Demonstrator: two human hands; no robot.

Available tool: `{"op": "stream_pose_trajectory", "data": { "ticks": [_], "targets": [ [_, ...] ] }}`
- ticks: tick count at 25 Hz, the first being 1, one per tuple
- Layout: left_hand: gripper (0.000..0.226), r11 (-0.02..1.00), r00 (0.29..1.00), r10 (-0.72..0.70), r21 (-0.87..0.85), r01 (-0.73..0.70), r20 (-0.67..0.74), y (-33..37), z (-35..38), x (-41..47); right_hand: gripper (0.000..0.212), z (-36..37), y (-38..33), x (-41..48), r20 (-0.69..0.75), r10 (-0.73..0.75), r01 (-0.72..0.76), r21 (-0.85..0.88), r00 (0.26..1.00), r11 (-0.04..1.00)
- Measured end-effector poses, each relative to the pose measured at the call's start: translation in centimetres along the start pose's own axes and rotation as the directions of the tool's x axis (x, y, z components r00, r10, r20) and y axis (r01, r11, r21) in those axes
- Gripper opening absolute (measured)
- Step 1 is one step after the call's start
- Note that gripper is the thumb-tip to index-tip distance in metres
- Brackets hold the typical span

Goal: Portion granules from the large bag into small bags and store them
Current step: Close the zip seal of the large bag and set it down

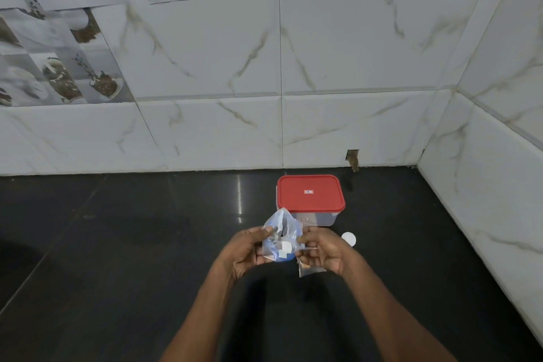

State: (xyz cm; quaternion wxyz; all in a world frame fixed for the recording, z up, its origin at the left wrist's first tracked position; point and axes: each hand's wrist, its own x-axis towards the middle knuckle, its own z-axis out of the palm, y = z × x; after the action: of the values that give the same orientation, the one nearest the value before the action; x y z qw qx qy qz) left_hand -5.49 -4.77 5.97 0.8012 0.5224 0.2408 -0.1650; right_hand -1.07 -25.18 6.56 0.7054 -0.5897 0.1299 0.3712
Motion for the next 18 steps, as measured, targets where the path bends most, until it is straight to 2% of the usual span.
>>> {"op": "stream_pose_trajectory", "data": {
  "ticks": [2, 4, 5, 6, 7, 8, 9, 10, 11, 12, 13, 14, 15, 16, 18],
  "targets": [
    [0.026, 1.000, 0.999, 0.011, -0.006, -0.012, -0.047, -0.1, 0.1, 0.1, 0.020, -0.1, 0.4, 0.3, -0.019, -0.058, 0.058, 0.012, 0.998, 0.998],
    [0.016, 0.976, 0.969, 0.118, 0.204, -0.074, -0.216, -0.3, 0.8, 0.4, 0.016, 0.8, 1.1, 1.0, -0.122, -0.142, 0.126, -0.129, 0.982, 0.984],
    [0.012, 0.919, 0.924, 0.219, 0.384, -0.088, -0.312, -0.4, 1.2, 0.6, 0.012, 1.3, 1.2, 1.3, -0.201, -0.212, 0.147, -0.295, 0.956, 0.944],
    [0.013, 0.828, 0.857, 0.337, 0.557, -0.072, -0.390, -0.4, 1.6, 0.8, 0.012, 1.9, 1.1, 1.5, -0.281, -0.306, 0.127, -0.513, 0.909, 0.849],
    [0.014, 0.733, 0.783, 0.440, 0.680, -0.030, -0.439, -0.6, 1.9, 0.8, 0.010, 2.4, 1.0, 1.5, -0.338, -0.411, 0.044, -0.727, 0.847, 0.686],
    [0.015, 0.669, 0.728, 0.505, 0.743, 0.009, -0.464, -0.9, 2.3, 0.6, 0.008, 2.8, 1.0, 1.4, -0.351, -0.500, -0.059, -0.859, 0.792, 0.509],
    [0.017, 0.634, 0.691, 0.545, 0.773, 0.032, -0.475, -1.0, 2.6, 0.1, 0.012, 3.2, 0.9, 1.1, -0.340, -0.558, -0.117, -0.911, 0.757, 0.396],
    [0.019, 0.615, 0.671, 0.564, 0.787, 0.048, -0.482, -1.3, 2.8, -0.2, 0.015, 3.6, 1.0, 1.1, -0.318, -0.598, -0.123, -0.931, 0.735, 0.344],
    [0.020, 0.609, 0.666, 0.570, 0.792, 0.051, -0.481, -1.4, 2.9, -0.4, 0.014, 3.8, 1.2, 1.3, -0.298, -0.604, -0.096, -0.934, 0.739, 0.344],
    [0.021, 0.616, 0.667, 0.568, 0.787, 0.046, -0.483, -1.4, 2.8, -0.4, 0.011, 3.6, 1.3, 1.5, -0.292, -0.566, -0.028, -0.904, 0.771, 0.427],
    [0.020, 0.630, 0.669, 0.563, 0.776, 0.034, -0.486, -1.4, 2.4, -0.3, 0.011, 3.3, 1.4, 1.9, -0.287, -0.487, 0.075, -0.798, 0.825, 0.598],
    [0.021, 0.651, 0.666, 0.554, 0.759, 0.028, -0.500, -1.3, 1.9, -0.1, 0.016, 2.9, 1.4, 1.9, -0.244, -0.365, 0.158, -0.595, 0.899, 0.788],
    [0.023, 0.671, 0.663, 0.543, 0.741, 0.027, -0.515, -1.1, 1.3, 0.2, 0.024, 2.3, 1.2, 1.8, -0.156, -0.255, 0.186, -0.359, 0.954, 0.915],
    [0.025, 0.684, 0.662, 0.531, 0.729, 0.034, -0.529, -1.0, 0.7, 0.5, 0.031, 1.7, 1.0, 1.5, -0.064, -0.189, 0.176, -0.174, 0.980, 0.969],
    [0.026, 0.689, 0.663, 0.520, 0.723, 0.047, -0.539, -1.0, 0.0, 0.9, 0.035, 0.8, 0.6, 1.1, 0.057, -0.164, 0.163, 0.014, 0.985, 0.987]
  ]
}}
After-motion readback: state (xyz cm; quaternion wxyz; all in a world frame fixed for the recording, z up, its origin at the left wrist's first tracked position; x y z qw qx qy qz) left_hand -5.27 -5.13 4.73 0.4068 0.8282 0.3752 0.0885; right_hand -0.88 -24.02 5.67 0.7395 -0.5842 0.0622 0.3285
